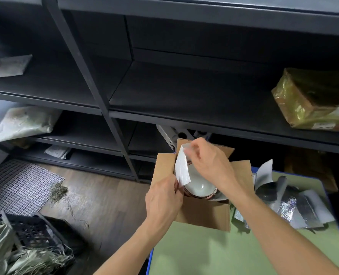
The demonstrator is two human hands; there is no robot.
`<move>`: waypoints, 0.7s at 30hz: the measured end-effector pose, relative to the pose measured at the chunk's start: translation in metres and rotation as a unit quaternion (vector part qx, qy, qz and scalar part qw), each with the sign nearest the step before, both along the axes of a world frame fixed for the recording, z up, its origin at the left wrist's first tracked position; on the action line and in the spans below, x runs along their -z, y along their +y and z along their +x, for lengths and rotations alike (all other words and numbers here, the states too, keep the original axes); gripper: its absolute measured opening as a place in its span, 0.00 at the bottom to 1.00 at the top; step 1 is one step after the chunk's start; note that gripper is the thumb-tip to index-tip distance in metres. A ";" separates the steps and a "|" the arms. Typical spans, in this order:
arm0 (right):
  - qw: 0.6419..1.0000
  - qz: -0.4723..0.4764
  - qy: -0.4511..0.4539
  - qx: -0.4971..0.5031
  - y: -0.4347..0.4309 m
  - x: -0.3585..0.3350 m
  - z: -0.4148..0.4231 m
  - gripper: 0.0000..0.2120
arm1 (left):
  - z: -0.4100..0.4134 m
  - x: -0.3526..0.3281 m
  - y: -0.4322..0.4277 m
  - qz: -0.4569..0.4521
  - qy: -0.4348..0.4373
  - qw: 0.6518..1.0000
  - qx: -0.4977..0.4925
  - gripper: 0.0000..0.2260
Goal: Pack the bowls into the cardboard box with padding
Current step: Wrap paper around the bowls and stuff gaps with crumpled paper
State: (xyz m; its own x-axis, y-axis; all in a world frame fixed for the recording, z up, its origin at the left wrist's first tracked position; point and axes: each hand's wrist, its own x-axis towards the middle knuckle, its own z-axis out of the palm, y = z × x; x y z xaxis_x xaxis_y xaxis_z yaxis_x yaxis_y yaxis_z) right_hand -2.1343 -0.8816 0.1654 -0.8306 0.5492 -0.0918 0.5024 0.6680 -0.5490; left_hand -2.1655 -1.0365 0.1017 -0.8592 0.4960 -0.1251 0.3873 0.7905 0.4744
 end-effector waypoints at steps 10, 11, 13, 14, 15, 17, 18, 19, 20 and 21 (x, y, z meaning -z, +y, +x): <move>0.991 0.027 -0.085 -0.102 -0.030 0.027 0.010 0.01 | -0.021 -0.016 -0.012 0.088 -0.067 0.993 0.045 0.04; 0.991 0.025 -0.072 -0.113 -0.032 0.029 0.012 0.02 | -0.028 -0.023 -0.009 0.107 -0.067 0.991 0.033 0.05; 0.988 0.046 -0.074 -0.125 -0.036 0.035 0.014 0.06 | -0.042 -0.033 0.003 0.114 -0.067 0.991 0.025 0.10; 0.986 0.066 -0.074 -0.132 -0.038 0.040 0.015 0.11 | -0.049 -0.034 0.011 0.100 -0.061 0.993 0.030 0.13; 0.986 0.079 -0.066 -0.132 -0.040 0.043 0.016 0.13 | -0.055 -0.034 0.018 0.078 -0.054 0.995 0.039 0.15; 0.989 0.085 -0.033 -0.120 -0.043 0.047 0.018 0.11 | -0.064 -0.031 0.028 0.045 -0.049 0.996 0.053 0.16; 0.990 0.090 -0.013 -0.111 -0.044 0.048 0.020 0.09 | -0.067 -0.028 0.031 0.040 -0.054 0.996 0.056 0.14; 0.990 0.095 0.000 -0.103 -0.045 0.049 0.023 0.07 | -0.070 -0.026 0.032 0.040 -0.055 0.996 0.057 0.12; 0.990 0.103 0.003 -0.094 -0.046 0.050 0.026 0.06 | -0.071 -0.023 0.033 0.037 -0.051 0.996 0.058 0.10; 0.990 0.110 -0.001 -0.087 -0.047 0.051 0.028 0.06 | -0.072 -0.021 0.033 0.032 -0.040 0.997 0.061 0.08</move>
State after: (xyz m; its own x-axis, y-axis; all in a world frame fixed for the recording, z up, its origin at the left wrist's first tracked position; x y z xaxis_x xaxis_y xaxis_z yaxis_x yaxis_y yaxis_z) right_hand -2.1058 -0.9287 0.1146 -0.9140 0.4054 0.0125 0.3709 0.8479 -0.3788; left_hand -2.2379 -1.0035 0.1225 -0.7799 0.6060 -0.1565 0.4379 0.7069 0.5555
